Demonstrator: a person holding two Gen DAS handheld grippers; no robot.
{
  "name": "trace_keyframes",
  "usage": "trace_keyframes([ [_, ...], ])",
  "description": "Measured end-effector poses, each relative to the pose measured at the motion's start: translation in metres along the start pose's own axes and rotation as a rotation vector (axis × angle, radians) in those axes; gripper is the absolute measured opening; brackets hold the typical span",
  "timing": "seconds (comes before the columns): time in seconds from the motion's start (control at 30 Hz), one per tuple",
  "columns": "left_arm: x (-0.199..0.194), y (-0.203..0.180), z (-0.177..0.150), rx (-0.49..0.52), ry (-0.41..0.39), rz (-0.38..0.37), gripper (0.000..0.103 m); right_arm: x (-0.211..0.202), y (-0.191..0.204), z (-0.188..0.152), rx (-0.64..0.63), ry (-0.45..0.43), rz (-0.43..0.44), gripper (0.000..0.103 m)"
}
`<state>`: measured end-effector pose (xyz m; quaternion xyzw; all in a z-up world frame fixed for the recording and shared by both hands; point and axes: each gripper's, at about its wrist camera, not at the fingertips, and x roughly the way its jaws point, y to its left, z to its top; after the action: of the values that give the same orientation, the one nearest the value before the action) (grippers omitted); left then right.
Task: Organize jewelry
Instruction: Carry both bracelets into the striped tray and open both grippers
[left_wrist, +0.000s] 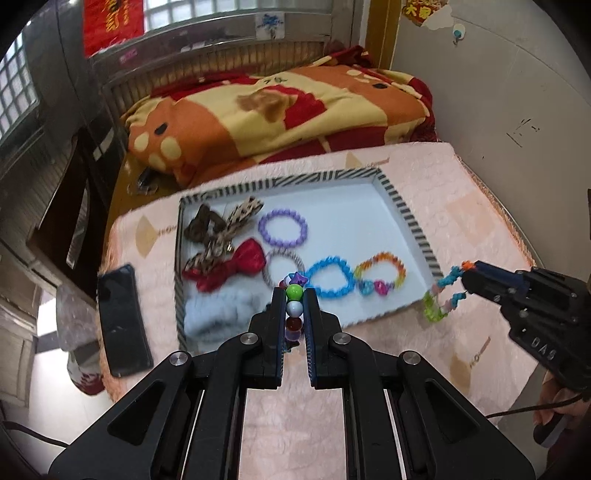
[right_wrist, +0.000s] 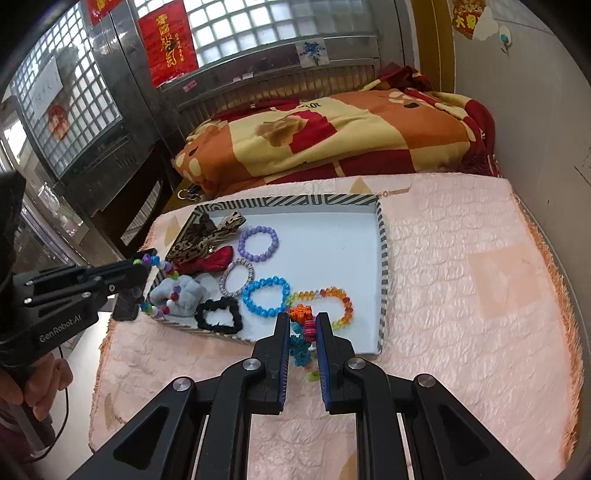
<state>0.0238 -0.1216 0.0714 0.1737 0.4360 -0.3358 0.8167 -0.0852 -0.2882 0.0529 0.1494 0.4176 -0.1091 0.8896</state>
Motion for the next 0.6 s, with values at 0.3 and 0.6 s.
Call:
trace_keyframes([
  [0.3,0.026,-0.014,0.031,0.065,0.000,0.012,0.008,0.020,-0.010,0.029,-0.020,0.010,-0.054,0.013],
  [0.6,0.066,-0.019,0.064,0.082,0.031,-0.007,0.008,0.049,-0.016,0.061,-0.024,0.029,-0.065,0.013],
])
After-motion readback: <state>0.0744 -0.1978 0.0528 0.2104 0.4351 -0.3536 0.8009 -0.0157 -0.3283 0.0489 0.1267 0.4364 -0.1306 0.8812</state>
